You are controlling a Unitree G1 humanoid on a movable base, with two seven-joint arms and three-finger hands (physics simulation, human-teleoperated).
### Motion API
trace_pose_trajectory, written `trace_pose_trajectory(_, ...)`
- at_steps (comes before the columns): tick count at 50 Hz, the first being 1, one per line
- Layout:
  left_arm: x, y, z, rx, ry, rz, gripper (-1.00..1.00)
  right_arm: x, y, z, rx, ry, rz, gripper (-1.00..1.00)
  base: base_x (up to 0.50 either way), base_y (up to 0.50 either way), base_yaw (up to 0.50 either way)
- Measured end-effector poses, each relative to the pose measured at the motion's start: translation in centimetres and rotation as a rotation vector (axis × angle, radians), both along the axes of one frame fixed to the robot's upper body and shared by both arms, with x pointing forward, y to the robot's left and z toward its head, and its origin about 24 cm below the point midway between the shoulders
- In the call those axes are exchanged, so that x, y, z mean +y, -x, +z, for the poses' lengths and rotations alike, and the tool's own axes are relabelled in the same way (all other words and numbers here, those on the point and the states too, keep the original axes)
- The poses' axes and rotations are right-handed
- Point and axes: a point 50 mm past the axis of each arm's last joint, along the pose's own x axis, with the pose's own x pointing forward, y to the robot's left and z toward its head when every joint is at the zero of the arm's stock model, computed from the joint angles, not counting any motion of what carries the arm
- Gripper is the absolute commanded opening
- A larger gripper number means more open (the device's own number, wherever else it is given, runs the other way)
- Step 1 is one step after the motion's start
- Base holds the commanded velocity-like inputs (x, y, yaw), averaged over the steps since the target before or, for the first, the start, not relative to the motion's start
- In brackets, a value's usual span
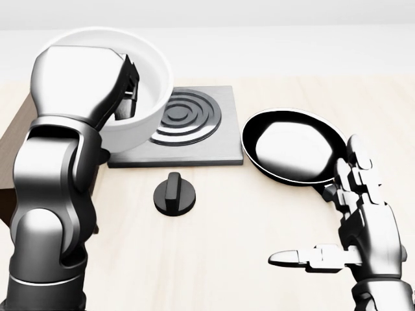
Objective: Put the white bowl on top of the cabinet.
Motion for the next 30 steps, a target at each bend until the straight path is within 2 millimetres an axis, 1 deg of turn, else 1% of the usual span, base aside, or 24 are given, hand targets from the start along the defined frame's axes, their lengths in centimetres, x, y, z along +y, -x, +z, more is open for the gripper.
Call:
trace_pose_trajectory(11,1.6,-1.3,0.9,-0.041,0.040,-0.015,-1.00,0.1,-0.1,-0.2,0.010,0.003,0.003,1.00,0.00,0.00,0.00)
trace_pose_trajectory(21,3.4,-2.7,1.4,-0.088,0.111,-0.033,-1.00,0.2,-0.1,-0.3,0.016,0.006,0.007,1.00,0.00,0.00,0.00)
trace_pose_trajectory(30,5.2,-3.8,1.5,-0.121,0.181,-0.034,-1.00,0.3,-0.1,-0.4,0.019,0.009,0.010,1.00,0.00,0.00,0.00)
